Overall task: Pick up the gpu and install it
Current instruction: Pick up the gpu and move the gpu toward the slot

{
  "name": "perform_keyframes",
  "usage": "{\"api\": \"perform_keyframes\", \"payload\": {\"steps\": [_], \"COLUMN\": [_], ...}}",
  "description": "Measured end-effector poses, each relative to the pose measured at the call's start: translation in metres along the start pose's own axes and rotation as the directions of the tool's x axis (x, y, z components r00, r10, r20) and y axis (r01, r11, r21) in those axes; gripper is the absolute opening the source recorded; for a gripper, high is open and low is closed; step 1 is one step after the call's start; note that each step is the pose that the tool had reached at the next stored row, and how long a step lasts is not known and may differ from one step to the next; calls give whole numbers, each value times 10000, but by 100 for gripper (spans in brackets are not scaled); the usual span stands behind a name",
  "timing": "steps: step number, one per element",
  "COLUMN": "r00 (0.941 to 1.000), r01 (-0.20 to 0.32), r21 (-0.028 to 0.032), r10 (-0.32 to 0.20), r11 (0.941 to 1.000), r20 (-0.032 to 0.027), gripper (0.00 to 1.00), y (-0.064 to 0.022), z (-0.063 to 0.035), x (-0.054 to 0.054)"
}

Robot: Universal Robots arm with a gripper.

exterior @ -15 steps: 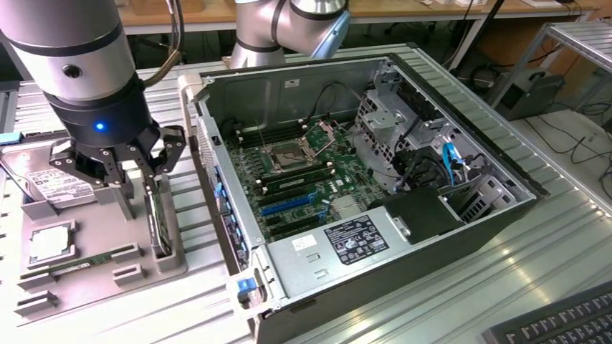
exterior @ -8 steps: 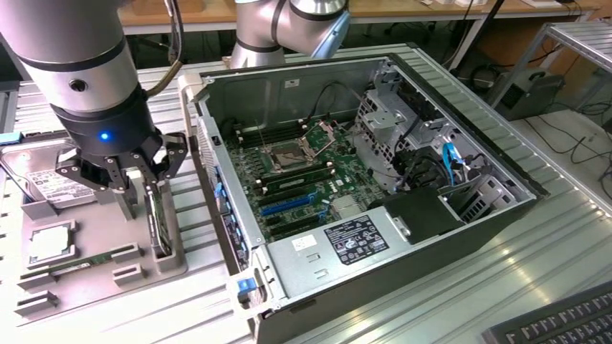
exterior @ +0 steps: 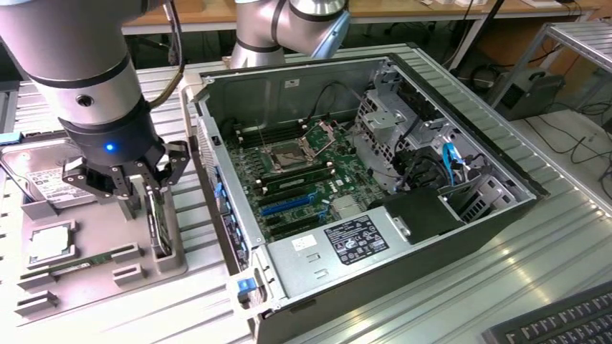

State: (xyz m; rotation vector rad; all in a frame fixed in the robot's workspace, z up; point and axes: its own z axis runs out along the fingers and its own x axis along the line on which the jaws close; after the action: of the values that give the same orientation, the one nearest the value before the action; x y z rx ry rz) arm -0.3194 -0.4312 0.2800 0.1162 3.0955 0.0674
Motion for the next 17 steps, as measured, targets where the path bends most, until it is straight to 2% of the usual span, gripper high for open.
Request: {"api": "perform_keyframes", "payload": {"steps": [2,3,5,6,8,13,17], "r00": [10000,9999,9993,9988,9987,9986,9986], "r01": [8,75,129,135,137,77,-32], "r21": [-2,-10,-29,-28,-11,146,157], "r10": [-8,-75,-128,-134,-137,-85,23], "r11": [10000,10000,9999,9999,9999,9999,9999], "r20": [14,101,359,476,498,523,529], "gripper": [36,36,36,36,36,36,36], "y": [0,28,101,121,121,126,137], "z": [34,119,221,260,280,316,354], "x": [4,30,110,113,117,122,128]}}
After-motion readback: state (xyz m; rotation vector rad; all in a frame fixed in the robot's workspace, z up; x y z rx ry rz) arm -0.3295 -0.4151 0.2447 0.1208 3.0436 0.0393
